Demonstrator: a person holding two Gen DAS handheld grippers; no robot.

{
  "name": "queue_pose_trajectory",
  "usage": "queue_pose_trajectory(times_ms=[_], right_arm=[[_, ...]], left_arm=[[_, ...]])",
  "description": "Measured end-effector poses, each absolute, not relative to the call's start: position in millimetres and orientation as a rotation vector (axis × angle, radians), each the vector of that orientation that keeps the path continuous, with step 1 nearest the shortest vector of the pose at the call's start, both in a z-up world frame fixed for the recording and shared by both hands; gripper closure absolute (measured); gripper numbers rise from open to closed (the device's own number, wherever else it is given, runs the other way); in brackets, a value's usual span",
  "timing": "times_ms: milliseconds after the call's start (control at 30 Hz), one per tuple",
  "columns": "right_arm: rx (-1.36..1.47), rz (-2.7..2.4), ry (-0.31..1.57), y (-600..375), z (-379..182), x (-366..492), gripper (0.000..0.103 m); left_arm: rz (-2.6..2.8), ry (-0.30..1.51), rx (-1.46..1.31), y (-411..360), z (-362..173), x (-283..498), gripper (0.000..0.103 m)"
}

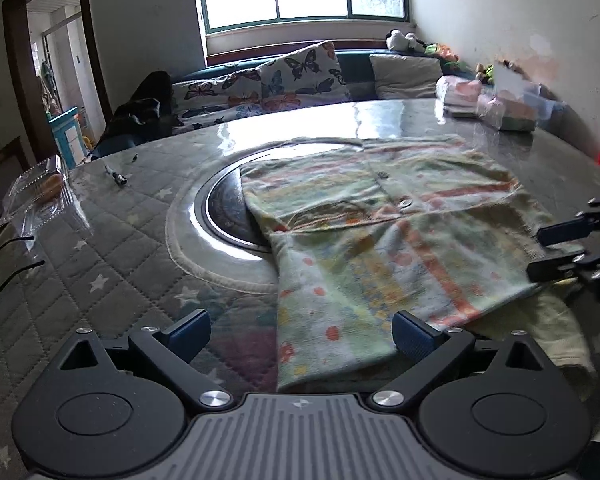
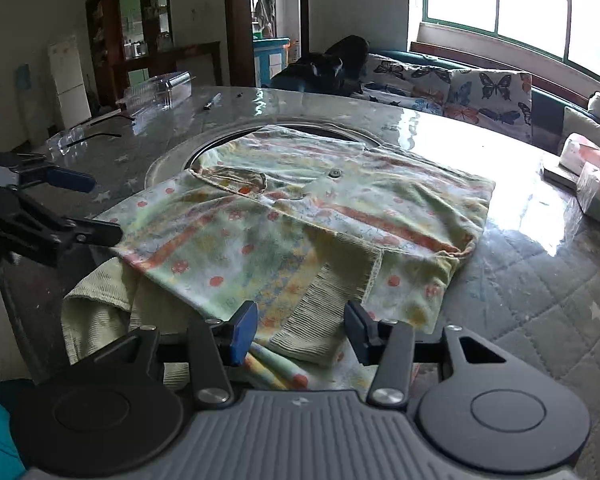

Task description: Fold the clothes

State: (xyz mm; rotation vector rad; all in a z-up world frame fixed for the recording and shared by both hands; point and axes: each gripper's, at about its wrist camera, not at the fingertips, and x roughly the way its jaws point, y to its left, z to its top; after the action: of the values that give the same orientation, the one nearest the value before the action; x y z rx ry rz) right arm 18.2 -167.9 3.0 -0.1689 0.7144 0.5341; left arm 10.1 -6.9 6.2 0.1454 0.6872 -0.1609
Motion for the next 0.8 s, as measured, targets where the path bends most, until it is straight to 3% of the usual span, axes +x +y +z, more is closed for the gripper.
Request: queue_pose_trajectory(times_ms=[167,267,467,800], right_arm=[[-0.18,0.528,0.696,-172,12,10,0.053],[-0.206,0.528,0.692,-173,15,4,0.052],[-0.265,0.547,0.678,-173,18,-10,0.048],[-0.375,0.583,0.667,-168,16,-28,0.041]], left_arm=[[-0.282,0.686,0.131,-16,23,-8,0.006],[-0.355,0.712,0.115,-24,27,-13,0.014],[-0.452,0.788,0.101,-38,22,-20,0.034],[-0.538,0.891,0.056,-44,8,-16,0.079]])
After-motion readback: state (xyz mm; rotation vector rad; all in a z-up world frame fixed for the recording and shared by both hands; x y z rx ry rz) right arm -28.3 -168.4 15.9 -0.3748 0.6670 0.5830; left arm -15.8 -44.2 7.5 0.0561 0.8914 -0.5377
